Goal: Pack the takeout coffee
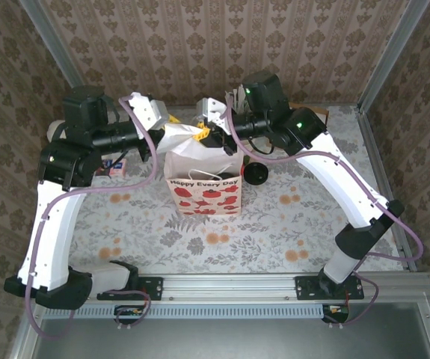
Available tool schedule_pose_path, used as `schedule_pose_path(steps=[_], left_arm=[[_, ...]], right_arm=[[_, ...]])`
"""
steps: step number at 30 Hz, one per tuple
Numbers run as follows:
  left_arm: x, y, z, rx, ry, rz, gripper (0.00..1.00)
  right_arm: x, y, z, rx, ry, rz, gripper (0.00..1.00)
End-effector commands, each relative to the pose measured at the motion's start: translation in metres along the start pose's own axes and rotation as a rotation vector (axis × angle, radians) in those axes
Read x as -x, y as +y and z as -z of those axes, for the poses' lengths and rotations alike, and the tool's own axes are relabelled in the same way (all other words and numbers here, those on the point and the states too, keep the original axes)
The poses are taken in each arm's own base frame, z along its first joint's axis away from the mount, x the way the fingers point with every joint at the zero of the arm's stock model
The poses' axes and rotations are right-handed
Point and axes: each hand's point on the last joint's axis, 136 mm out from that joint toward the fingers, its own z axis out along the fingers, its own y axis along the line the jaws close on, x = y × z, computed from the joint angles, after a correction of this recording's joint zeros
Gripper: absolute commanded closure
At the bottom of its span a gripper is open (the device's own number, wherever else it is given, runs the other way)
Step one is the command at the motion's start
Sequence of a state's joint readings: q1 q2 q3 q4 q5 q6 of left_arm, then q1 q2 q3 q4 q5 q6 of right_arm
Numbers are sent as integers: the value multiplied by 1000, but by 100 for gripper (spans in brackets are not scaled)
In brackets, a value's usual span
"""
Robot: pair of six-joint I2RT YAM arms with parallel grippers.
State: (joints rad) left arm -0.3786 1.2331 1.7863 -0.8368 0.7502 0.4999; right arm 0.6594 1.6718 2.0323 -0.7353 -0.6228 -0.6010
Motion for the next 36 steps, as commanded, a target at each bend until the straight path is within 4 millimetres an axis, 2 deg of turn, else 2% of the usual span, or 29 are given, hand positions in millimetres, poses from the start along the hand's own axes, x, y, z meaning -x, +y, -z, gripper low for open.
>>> schedule_pose_path(steps=[1, 3, 4, 6, 7, 10, 12, 14, 17, 20, 25, 28, 33, 36], left_arm=[[5, 0, 2, -15, -51, 7, 97], [3, 6, 4, 10, -66, 18, 85], [3, 9, 6, 31, -77, 30, 67], [-1, 23, 9, 103, -88, 76, 49], [-4, 33, 13, 161, -96, 110, 36], [-15, 70, 31, 425, -94, 209, 21], [-26, 86, 48, 583, -83, 290, 11], [-49, 105, 72, 789, -51, 401, 3], [-88, 120, 106, 1052, 41, 529, 0], [-119, 124, 126, 1199, 146, 601, 0], [-158, 121, 115, 1203, 232, 694, 0], [-189, 118, 104, 1210, 295, 782, 0], [-238, 107, 92, 1216, 439, 901, 0], [-257, 101, 93, 1238, 492, 934, 0]], right_arm=[[0, -11, 14, -113, 35, 10, 100], [-6, -17, 16, -153, 66, -15, 100], [-9, -19, 17, -169, 81, -28, 100], [-17, -20, 16, -180, 114, -61, 100], [-21, -19, 16, -177, 130, -77, 100], [-37, -12, 14, -157, 181, -136, 100], [-46, -7, 13, -140, 210, -183, 100], [-52, -1, 11, -118, 236, -229, 100], [-68, 6, 9, -105, 311, -269, 100], [-90, 6, 8, -123, 409, -304, 100], [-107, 20, -1, -67, 520, -311, 100], [-114, 29, -15, -3, 569, -331, 100], [-130, 31, -32, 37, 660, -397, 100], [-139, 33, -38, 47, 698, -427, 100]])
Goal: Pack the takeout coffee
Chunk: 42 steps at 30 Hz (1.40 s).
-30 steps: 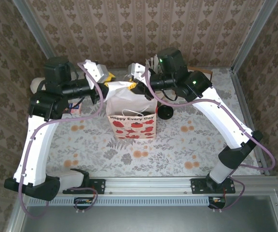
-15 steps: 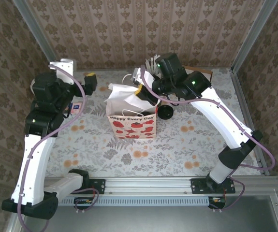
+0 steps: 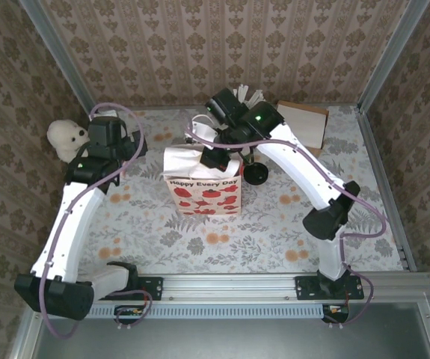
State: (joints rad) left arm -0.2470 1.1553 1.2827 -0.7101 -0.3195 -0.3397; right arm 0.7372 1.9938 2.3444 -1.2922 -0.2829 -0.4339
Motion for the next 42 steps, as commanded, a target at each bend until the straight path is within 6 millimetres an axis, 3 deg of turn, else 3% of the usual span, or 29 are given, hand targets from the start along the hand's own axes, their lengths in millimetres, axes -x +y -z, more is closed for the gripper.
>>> schedule_pose_path(steps=[1, 5, 9, 14, 20, 26, 31, 38, 42], left_arm=[[-19, 16, -4, 73, 55, 62, 0], [-34, 8, -12, 28, 93, 97, 0], [-48, 0, -21, -8, 133, 130, 0], [-59, -8, -27, -50, 174, 149, 0], [-74, -26, -30, -142, 231, 198, 0], [-94, -38, -34, -196, 292, 244, 0], [-95, -39, -34, -201, 295, 247, 0], [-92, -40, -35, -204, 288, 233, 0], [-92, -39, -34, -201, 292, 231, 0]], right_arm=[[-21, 6, -5, 20, 113, -71, 100], [-32, 3, -10, 11, 175, -125, 100], [-42, -2, -2, -48, 210, -164, 100], [-39, -6, 1, -83, 185, -205, 100], [-19, 21, -25, 97, 130, -230, 100], [-20, 17, -48, 115, 155, -253, 98], [-33, 13, -59, 100, 221, -279, 97], [-31, 15, -53, 100, 210, -280, 86], [-20, 17, -41, 100, 153, -270, 65]])
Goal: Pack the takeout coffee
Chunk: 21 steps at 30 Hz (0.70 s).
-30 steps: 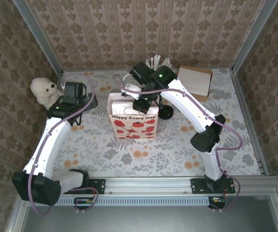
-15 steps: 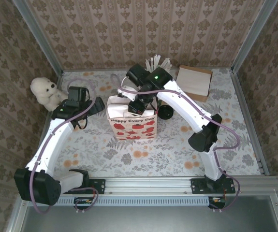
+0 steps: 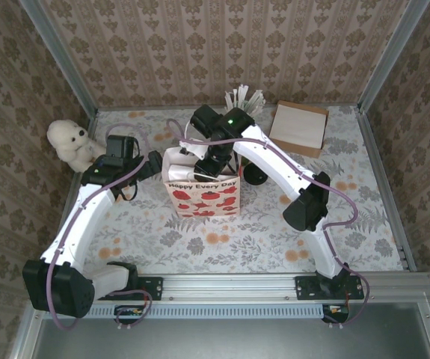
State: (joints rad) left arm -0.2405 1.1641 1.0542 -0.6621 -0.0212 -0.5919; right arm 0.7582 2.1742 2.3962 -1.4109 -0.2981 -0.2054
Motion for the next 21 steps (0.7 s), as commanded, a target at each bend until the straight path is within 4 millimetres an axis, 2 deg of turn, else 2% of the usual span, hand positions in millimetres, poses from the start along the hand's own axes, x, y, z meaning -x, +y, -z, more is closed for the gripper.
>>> schedule_pose_path(steps=[1, 4, 8, 11, 15, 18, 21], left_arm=[[2, -4, 1, -12, 0, 8, 0], [-1, -2, 1, -10, 6, 13, 0], [-7, 1, -1, -2, 23, 18, 0], [-13, 4, -4, 7, 42, 22, 0], [-19, 4, -7, 6, 61, 33, 0], [-24, 1, -10, -9, 76, 45, 0], [-29, -2, -12, -12, 90, 48, 0]], right_arm=[[10, 16, 29, 16, -87, 18, 61], [17, 15, 38, -5, -137, 16, 52], [18, 5, 36, -68, -165, 9, 49], [15, 5, 25, -48, -157, 18, 56], [10, 4, 3, -22, -101, 15, 71], [6, 4, -7, -16, -69, 35, 75], [12, 4, 1, -34, -99, 53, 75]])
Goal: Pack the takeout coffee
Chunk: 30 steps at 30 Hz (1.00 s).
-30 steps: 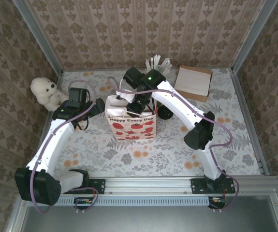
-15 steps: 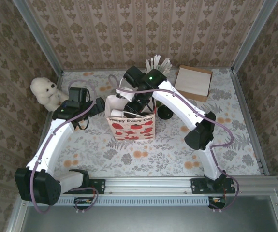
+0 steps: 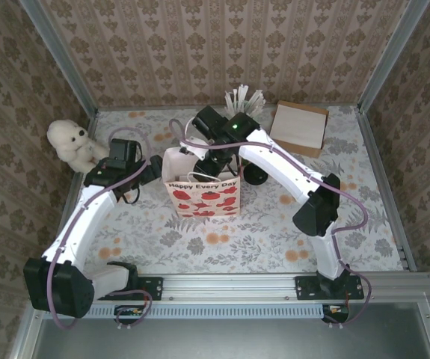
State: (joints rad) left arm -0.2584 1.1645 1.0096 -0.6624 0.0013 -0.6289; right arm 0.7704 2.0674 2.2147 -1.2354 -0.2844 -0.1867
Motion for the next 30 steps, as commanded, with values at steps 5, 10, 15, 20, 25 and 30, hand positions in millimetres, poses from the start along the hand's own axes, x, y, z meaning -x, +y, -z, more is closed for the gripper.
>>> schedule_pose_path(steps=[5, 10, 15, 20, 25, 30], left_arm=[[-14, -6, -6, -2, 45, 17, 0], [-18, -8, -9, 5, 57, 15, 0], [-21, -15, -12, -2, 69, 10, 0], [-22, -28, -18, -16, 83, -8, 0], [-24, -39, -24, -14, 104, -33, 0], [-10, -15, -6, 42, -5, -15, 0]], right_arm=[[21, 2, 33, -61, -118, 82, 61], [38, -4, 79, -177, -291, 99, 44], [46, -16, 141, -341, -559, 31, 29], [22, -33, 207, -492, -821, -103, 0], [-65, -106, 240, -804, -898, -448, 0], [-199, -174, 226, -1121, -772, -753, 0]])
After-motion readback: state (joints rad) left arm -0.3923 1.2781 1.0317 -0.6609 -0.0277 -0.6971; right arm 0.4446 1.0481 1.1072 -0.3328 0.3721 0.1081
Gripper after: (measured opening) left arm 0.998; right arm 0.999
